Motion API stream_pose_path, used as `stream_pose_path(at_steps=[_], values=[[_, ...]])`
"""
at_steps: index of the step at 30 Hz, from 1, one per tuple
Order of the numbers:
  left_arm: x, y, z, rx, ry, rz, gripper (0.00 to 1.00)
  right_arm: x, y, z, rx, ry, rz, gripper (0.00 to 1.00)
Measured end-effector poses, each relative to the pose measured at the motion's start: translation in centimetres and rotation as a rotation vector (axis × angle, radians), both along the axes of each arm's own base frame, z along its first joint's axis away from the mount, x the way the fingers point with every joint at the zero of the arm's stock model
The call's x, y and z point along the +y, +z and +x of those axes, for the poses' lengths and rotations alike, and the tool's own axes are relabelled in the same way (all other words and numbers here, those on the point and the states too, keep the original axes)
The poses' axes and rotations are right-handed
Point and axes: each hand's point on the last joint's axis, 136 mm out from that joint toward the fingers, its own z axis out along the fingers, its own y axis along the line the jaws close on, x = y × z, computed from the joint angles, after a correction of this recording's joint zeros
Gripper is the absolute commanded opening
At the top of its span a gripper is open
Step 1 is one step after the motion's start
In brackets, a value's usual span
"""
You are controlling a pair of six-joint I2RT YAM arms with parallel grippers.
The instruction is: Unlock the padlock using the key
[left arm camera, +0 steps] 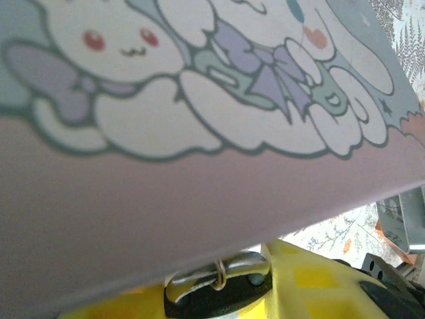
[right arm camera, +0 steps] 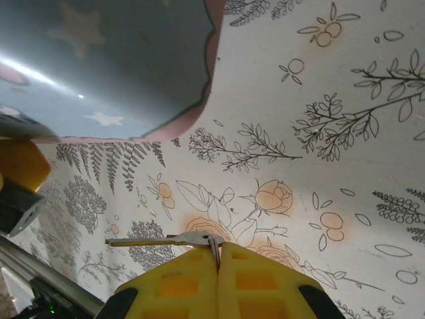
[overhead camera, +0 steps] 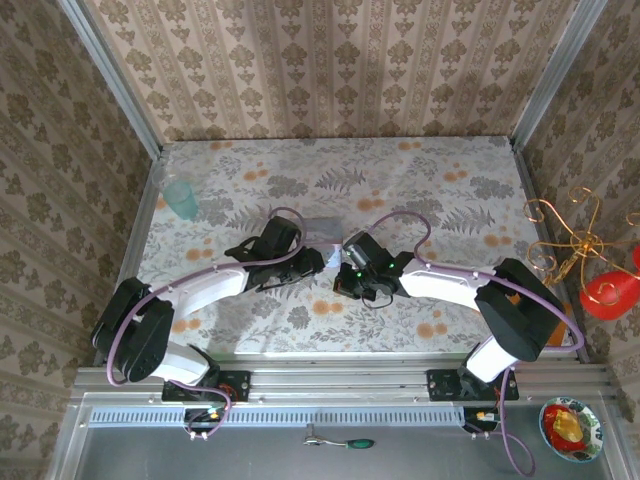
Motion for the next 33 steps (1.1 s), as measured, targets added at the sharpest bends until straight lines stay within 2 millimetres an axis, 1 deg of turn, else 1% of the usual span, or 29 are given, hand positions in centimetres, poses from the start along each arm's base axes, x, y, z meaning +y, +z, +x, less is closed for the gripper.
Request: stream_pose_path(at_steps=[3,7,10,14,19,29,33], values=[[-0.1,-0.1,0.0,0.005,0.020,0.004,0.18,0.3,0.2,-0.1,0.013,-0.016,0.004,0.00],[-0.2,-0.3,-0.1,0.014,0.041,0.007,0.18,1.0,1.2,0.5,0.009,-0.036,0.026,0.00],[-0.6,-0.8,-0.3,0.023,0.044,0.016,0.18,1.3,1.6,0.8,0.013,-0.049,0.033,0.00],[-0.9,-1.3,-0.4,0.032,0.046,0.020,0.18,1.4,1.3,0.8,0.024,-0.060,0.016,0.00],[-0.9,-1.3,-0.2,0.028,0.057,0.019,0.18,0.8,0.8,0.6,0.041,-0.081,-0.011,0.00],[-0.6,-1.3,0.1,0.026,0.074,0.020,0.18,0.6,0.6,0.6,0.032,-0.095,-0.033,0.00],[-0.6,-1.1,0.2,0.025,0.079,0.016,0.18,0.2,0.1,0.4,0.034,-0.101,-0.075,0.00]])
